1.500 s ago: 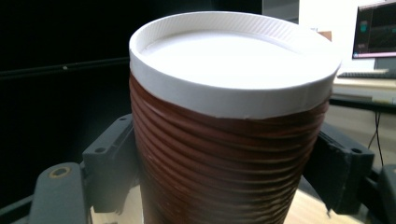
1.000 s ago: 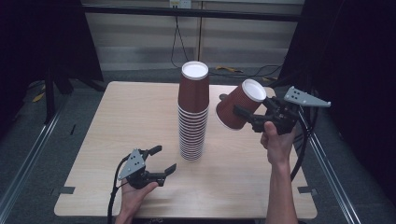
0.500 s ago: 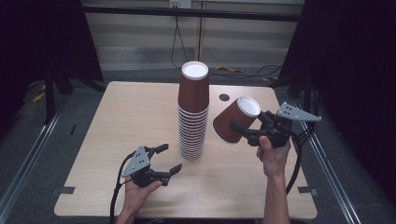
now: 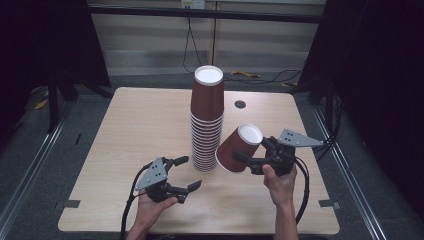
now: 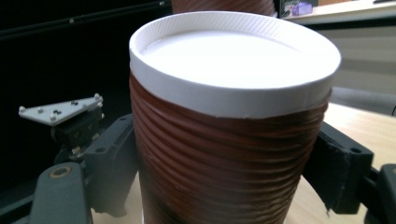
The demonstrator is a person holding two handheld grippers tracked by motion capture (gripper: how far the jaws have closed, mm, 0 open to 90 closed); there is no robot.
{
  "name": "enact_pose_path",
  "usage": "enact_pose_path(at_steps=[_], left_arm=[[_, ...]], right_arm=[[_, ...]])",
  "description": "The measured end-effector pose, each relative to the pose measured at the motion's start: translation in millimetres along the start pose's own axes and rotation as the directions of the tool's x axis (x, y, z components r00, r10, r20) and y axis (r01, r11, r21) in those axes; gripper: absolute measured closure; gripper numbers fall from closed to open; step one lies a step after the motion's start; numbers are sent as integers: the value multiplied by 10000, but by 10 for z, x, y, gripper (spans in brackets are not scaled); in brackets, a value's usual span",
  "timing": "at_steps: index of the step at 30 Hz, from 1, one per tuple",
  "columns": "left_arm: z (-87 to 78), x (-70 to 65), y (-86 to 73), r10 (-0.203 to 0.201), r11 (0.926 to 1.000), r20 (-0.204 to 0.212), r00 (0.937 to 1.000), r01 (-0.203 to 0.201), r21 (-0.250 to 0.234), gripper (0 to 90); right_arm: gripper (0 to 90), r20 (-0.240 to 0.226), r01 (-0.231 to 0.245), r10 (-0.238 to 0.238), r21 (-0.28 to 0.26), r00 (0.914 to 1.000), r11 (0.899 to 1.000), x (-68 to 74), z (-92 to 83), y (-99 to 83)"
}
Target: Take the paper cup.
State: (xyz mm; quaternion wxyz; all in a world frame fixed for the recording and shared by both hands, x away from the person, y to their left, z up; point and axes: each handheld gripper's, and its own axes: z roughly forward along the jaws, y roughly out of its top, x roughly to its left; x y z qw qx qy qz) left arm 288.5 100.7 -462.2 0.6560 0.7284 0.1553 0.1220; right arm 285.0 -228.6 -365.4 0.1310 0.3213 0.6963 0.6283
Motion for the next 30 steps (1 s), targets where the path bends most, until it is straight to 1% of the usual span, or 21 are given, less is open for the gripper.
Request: enact_pose_path(at_steps=[1,2,3,5,6,7,8,9,11,13,14,16,17,18,19,22,23,24,26,28,30], left_arm=[[-1,-3,4,92,9998,69,9999,-93,152,157],[7,-10,7,161,9998,115,9998,-162,142,157],[17,-23,13,173,9997,181,9997,-176,165,157],[30,-29,15,166,9998,217,9996,-169,124,157],[41,-37,21,222,9996,250,9994,-226,182,156],[55,-46,25,230,9995,388,9990,-238,198,156],[67,-52,28,304,9993,403,9987,-312,200,155],[79,-64,30,325,9993,510,9982,-335,185,155],[98,-80,36,415,9988,708,9966,-432,223,156],[115,-98,36,447,9988,683,9967,-460,174,155],[117,-104,42,450,9988,693,9966,-462,162,156],[122,-105,42,470,9987,724,9963,-482,156,156],[127,-106,40,458,9988,782,9959,-472,159,155],[130,-107,37,434,9988,798,9959,-451,192,155],[146,-108,29,337,9992,905,9953,-354,174,155],[170,-117,15,389,9990,1040,9938,-408,164,155],[172,-125,15,430,9984,1075,9933,-466,314,155],[184,-130,10,409,9985,1113,9929,-447,316,152],[199,-137,4,399,9985,1276,9910,-443,323,151],[211,-137,1,394,9984,1263,9912,-443,361,146],[221,-133,-5,238,9983,1255,9918,-302,490,118]], right_arm=[[197,-40,29,-28,173,10000,9998,19,24,-58],[197,-40,29,-28,173,10000,9998,19,24,-58],[197,-113,-20,23,245,9999,9997,35,36,-108],[197,-148,9,-5,296,9999,9996,40,40,-125],[197,-193,25,-19,308,9998,9995,43,45,-147],[197,-256,9,-1,318,9997,9995,47,51,-172],[197,-429,6,9,363,9991,9993,59,70,-209],[197,-429,6,9,363,9991,9993,59,70,-209],[197,-590,81,-60,360,9982,9993,76,98,-244],[197,-636,114,-89,397,9979,9991,93,125,-277],[198,-724,129,-89,551,9973,9984,109,154,-310],[198,-771,157,-110,596,9970,9981,120,166,-327],[198,-863,114,-53,707,9963,9974,138,185,-361],[198,-863,114,-53,707,9963,9974,138,185,-361],[199,-964,29,40,714,9953,9974,149,205,-394],[199,-1112,85,9,843,9938,9964,159,235,-422],[199,-1184,121,-17,872,9930,9961,164,252,-436],[200,-1173,145,-33,944,9931,9954,169,264,-446],[200,-1247,131,-13,939,9922,9955,172,280,-462],[201,-1259,100,14,900,9920,9959,170,294,-474],[203,-1328,115,9,929,9911,9956,170,305,-486]])
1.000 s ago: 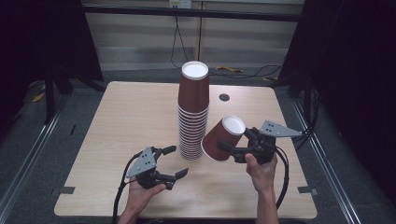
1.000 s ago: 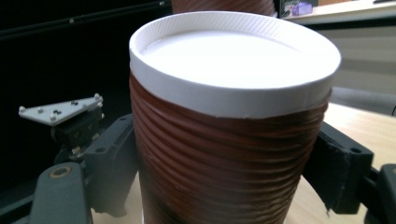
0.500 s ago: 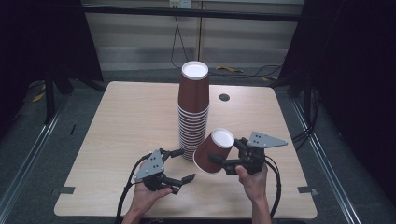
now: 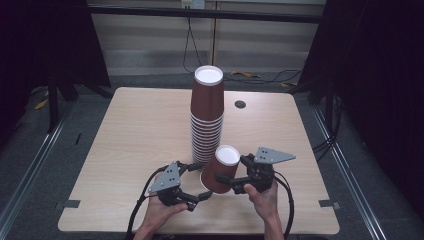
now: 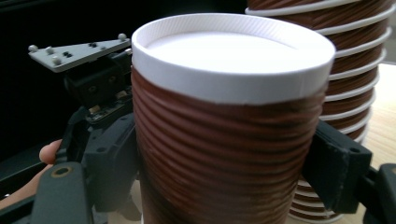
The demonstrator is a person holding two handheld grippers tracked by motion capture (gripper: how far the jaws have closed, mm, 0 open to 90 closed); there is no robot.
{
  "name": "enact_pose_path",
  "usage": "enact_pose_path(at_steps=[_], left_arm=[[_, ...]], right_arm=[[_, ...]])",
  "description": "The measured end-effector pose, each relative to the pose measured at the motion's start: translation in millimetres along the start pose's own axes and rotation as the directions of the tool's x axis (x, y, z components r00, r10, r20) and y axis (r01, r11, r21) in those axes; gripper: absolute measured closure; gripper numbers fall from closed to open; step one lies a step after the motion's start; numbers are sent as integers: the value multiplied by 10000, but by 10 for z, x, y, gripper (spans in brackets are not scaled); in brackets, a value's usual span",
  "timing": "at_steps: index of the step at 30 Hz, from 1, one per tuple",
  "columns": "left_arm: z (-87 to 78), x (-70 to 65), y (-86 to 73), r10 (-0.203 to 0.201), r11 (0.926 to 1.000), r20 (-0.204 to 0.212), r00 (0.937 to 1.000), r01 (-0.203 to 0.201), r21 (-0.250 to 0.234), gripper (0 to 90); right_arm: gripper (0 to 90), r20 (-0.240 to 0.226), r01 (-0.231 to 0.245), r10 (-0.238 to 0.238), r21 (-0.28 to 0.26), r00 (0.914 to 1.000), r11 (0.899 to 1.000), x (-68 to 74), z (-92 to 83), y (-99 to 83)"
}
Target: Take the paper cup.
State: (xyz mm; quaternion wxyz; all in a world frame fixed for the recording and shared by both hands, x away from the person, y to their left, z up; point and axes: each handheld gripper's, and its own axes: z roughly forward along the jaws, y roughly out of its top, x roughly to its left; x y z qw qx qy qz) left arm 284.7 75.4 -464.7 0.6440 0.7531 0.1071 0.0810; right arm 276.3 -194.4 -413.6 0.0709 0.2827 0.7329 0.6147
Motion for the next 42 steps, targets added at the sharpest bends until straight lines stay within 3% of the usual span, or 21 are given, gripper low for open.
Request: enact_pose_path(at_steps=[5,9,14,20,35,42], left_arm=[[14,1,-5,-36,9999,4,10000,36,-97,89],[37,-9,5,36,10000,344,9994,-33,-76,160],[97,-15,-5,-9,9999,270,9996,5,153,81],[150,-2,-18,-198,9997,331,9993,193,150,54],[182,-6,37,-209,9995,268,9994,202,254,115],[149,29,53,-301,9974,498,9983,267,675,121]], right_arm=[[204,-41,-20,20,69,10000,10000,-2,17,-35],[205,-98,-6,7,61,10000,10000,6,33,-44],[205,-319,-20,23,82,9995,10000,25,100,-60],[206,-458,-58,62,85,9989,9999,47,168,-86],[175,-804,110,-109,8,9967,9999,67,233,-94],[141,-840,-62,66,47,9964,10000,51,244,-82]])
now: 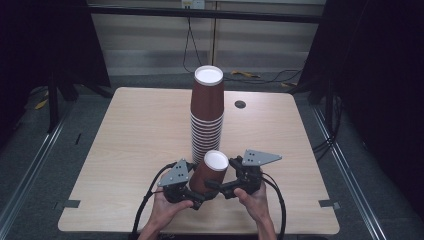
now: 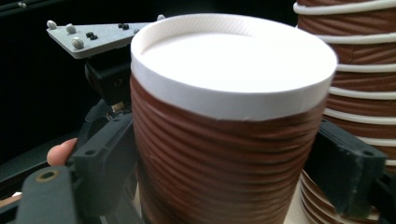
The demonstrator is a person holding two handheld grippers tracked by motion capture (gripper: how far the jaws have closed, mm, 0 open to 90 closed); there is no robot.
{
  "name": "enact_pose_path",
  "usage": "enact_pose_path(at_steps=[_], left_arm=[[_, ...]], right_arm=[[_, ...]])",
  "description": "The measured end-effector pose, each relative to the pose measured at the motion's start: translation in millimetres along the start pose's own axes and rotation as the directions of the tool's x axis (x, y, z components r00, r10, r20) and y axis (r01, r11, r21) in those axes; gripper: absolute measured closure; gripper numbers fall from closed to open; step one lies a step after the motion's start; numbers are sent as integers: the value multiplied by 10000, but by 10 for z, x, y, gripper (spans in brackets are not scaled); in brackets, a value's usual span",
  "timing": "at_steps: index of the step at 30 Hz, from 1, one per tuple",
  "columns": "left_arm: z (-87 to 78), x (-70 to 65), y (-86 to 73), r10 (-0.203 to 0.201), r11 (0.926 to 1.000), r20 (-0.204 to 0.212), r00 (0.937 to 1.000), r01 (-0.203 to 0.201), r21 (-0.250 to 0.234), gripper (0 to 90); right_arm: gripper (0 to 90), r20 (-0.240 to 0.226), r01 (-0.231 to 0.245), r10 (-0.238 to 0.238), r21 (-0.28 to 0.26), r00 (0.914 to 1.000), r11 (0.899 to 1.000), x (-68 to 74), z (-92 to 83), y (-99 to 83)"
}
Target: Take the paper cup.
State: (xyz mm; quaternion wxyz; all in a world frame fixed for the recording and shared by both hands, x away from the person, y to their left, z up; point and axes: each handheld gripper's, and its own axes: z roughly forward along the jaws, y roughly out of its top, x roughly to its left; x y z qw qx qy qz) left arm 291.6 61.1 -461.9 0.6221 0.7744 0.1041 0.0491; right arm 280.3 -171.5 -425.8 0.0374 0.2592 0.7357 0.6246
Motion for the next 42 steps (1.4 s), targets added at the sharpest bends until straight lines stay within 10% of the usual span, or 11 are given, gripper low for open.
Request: enact_pose_path(at_steps=[30,38,42], left_arm=[[-160,117,38,380,9907,-401,9985,-324,1319,125],[-222,194,62,561,9804,-239,9981,-505,1907,127],[-227,228,90,942,9630,-224,9953,-854,2556,127]], right_arm=[[133,591,240,-250,189,9979,9995,-62,-228,11],[131,633,315,-358,673,9974,9972,-90,-223,-2],[133,801,275,-359,1044,9961,9942,-102,-217,-10]])
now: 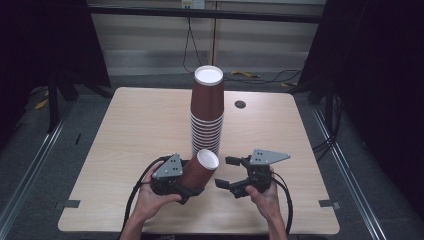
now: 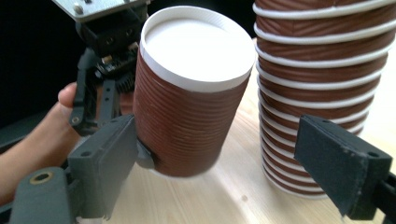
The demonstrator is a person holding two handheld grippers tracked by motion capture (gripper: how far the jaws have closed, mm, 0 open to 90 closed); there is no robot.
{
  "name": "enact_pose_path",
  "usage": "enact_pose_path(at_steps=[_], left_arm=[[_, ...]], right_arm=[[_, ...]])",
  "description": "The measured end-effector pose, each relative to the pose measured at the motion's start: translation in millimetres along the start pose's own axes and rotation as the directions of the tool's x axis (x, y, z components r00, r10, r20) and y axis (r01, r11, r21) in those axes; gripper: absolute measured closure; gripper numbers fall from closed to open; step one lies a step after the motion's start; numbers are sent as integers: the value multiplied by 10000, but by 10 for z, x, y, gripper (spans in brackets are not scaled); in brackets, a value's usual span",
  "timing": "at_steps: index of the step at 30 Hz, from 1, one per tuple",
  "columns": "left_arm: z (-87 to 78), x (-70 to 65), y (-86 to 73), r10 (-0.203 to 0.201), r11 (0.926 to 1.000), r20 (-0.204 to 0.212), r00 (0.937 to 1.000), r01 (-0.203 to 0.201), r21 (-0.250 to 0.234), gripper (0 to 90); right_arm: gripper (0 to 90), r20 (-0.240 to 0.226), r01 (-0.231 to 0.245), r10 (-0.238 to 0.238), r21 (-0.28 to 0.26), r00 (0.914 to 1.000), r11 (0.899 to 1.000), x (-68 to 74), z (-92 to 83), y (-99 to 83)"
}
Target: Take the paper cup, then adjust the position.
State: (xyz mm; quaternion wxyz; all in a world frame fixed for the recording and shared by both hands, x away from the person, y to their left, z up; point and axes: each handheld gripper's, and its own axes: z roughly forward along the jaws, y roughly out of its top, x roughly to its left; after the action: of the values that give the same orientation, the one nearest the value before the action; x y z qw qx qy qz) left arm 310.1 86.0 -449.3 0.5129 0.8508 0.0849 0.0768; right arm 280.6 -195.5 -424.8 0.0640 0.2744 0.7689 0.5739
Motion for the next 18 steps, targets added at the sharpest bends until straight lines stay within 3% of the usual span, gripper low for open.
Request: enact_pose_path(at_steps=[6,11,12,18], left_arm=[[-13,-27,17,213,9988,35,9998,-214,449,126],[17,-21,42,532,9913,39,9986,-532,1206,126],[17,-17,52,624,9909,-115,9980,-606,1202,126],[14,-19,85,845,9830,158,9963,-860,1625,127]], right_arm=[[133,320,220,-236,501,9992,9985,21,7,-20],[135,329,375,-410,992,9986,9944,27,27,-51],[135,331,392,-430,1082,9985,9934,23,26,-55],[136,329,530,-587,1546,9977,9866,13,27,-69]])
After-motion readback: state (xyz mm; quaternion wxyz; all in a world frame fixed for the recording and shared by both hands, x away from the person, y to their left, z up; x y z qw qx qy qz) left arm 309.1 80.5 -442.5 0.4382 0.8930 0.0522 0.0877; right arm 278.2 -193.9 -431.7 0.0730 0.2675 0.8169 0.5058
